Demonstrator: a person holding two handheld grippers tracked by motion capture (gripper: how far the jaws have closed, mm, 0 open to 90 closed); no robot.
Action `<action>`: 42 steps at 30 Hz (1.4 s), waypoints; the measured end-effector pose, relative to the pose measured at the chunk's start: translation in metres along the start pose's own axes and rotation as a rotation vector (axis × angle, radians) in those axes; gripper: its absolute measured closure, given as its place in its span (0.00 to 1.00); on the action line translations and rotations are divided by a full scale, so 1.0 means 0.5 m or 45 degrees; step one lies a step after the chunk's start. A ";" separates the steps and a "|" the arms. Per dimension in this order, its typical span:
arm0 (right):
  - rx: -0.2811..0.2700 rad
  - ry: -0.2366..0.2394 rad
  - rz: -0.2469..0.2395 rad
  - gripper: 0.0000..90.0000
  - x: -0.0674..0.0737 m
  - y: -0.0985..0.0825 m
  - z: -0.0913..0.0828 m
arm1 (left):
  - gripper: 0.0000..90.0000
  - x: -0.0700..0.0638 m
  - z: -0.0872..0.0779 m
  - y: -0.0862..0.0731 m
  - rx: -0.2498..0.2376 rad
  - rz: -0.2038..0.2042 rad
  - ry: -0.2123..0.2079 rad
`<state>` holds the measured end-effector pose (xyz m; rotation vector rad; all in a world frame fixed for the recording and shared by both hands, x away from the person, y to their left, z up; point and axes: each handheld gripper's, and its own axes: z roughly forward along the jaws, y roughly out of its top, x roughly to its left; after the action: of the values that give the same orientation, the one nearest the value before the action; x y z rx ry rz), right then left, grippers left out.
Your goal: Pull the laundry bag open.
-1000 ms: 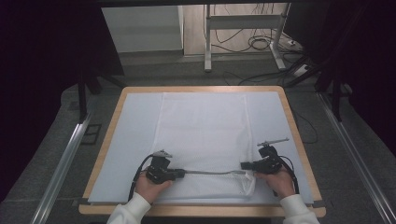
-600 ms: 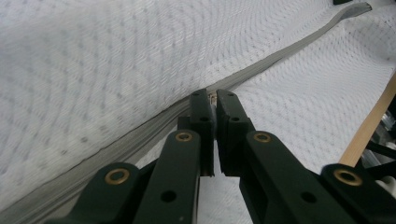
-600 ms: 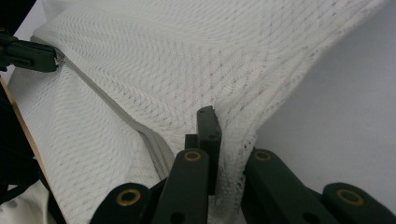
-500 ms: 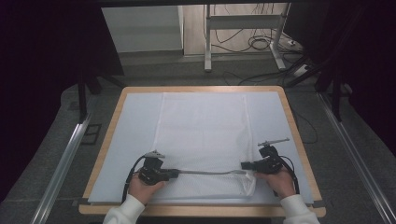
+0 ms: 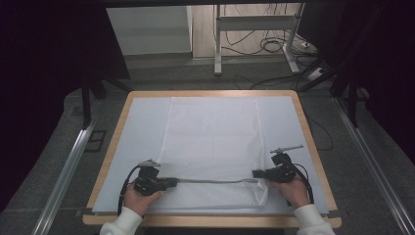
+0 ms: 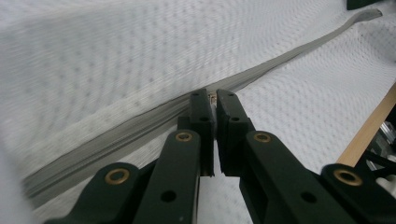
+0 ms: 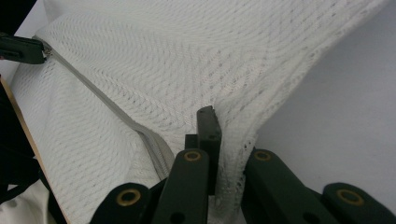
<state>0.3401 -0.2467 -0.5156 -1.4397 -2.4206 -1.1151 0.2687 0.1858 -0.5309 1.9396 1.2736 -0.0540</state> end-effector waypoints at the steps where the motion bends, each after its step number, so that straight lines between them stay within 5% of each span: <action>1: 0.000 0.000 -0.001 0.98 0.000 0.000 0.000 | 0.97 0.003 -0.003 -0.002 -0.001 -0.004 0.001; 31: 0.009 -0.006 -0.002 0.98 -0.001 -0.001 0.003 | 0.97 0.079 -0.081 -0.044 -0.061 -0.098 0.080; 42: 0.018 -0.001 -0.001 0.98 -0.001 -0.001 0.005 | 0.97 0.085 -0.086 -0.046 -0.059 -0.098 0.096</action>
<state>0.3408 -0.2458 -0.5177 -1.4355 -2.4246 -1.0956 0.2555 0.2489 -0.5338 1.8687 1.3865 0.0094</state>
